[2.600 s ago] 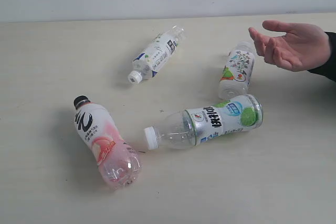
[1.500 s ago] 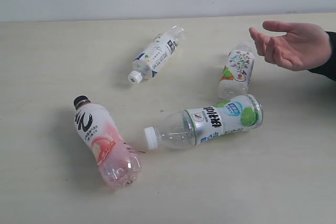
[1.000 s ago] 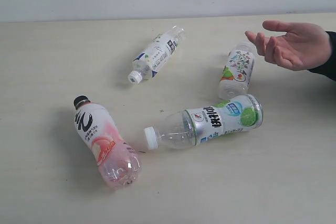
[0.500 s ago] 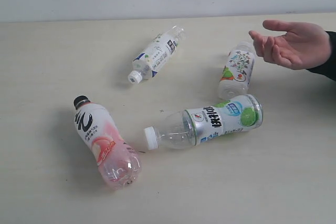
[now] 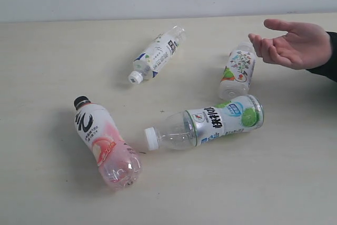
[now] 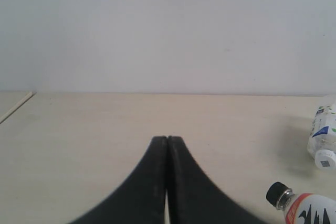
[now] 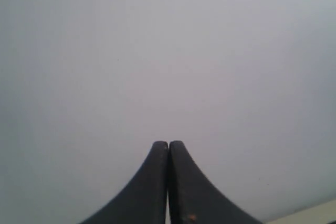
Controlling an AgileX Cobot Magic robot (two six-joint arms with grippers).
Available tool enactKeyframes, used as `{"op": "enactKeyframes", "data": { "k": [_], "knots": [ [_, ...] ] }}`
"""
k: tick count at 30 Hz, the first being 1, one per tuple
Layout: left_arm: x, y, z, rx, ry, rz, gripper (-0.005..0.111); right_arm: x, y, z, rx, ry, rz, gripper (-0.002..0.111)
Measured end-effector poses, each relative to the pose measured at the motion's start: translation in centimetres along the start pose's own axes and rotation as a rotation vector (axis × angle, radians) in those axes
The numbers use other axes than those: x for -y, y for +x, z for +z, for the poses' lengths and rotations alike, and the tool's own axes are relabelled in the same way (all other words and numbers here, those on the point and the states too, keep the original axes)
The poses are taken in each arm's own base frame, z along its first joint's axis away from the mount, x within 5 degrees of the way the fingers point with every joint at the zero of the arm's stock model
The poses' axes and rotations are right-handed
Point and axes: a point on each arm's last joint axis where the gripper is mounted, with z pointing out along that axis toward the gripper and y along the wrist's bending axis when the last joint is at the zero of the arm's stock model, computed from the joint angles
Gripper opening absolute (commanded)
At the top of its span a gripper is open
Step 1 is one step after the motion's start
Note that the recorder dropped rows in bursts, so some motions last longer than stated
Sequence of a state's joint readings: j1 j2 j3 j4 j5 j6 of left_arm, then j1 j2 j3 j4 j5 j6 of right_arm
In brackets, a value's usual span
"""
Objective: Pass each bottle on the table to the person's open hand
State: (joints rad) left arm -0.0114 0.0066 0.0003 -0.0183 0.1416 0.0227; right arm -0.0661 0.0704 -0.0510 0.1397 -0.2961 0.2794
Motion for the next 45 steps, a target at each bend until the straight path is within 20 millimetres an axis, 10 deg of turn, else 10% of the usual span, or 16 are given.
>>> {"op": "enactKeyframes", "data": {
  "k": [7, 14, 22, 45],
  "knots": [
    [0.0, 0.0, 0.0, 0.0, 0.0, 0.0, 0.0, -2.4, -4.1, 6.4, -0.186, 0.034, -0.125, 0.0],
    [0.0, 0.0, 0.0, 0.0, 0.0, 0.0, 0.0, -1.9, -2.8, 12.6, -0.744, 0.111, -0.507, 0.0],
    [0.0, 0.0, 0.0, 0.0, 0.0, 0.0, 0.0, -3.3, -0.7, 16.9, -1.175, -0.111, -0.504, 0.0],
    [0.0, 0.0, 0.0, 0.0, 0.0, 0.0, 0.0, -10.0, 10.6, 18.0, -1.783, -0.752, -0.748, 0.029]
  ]
}}
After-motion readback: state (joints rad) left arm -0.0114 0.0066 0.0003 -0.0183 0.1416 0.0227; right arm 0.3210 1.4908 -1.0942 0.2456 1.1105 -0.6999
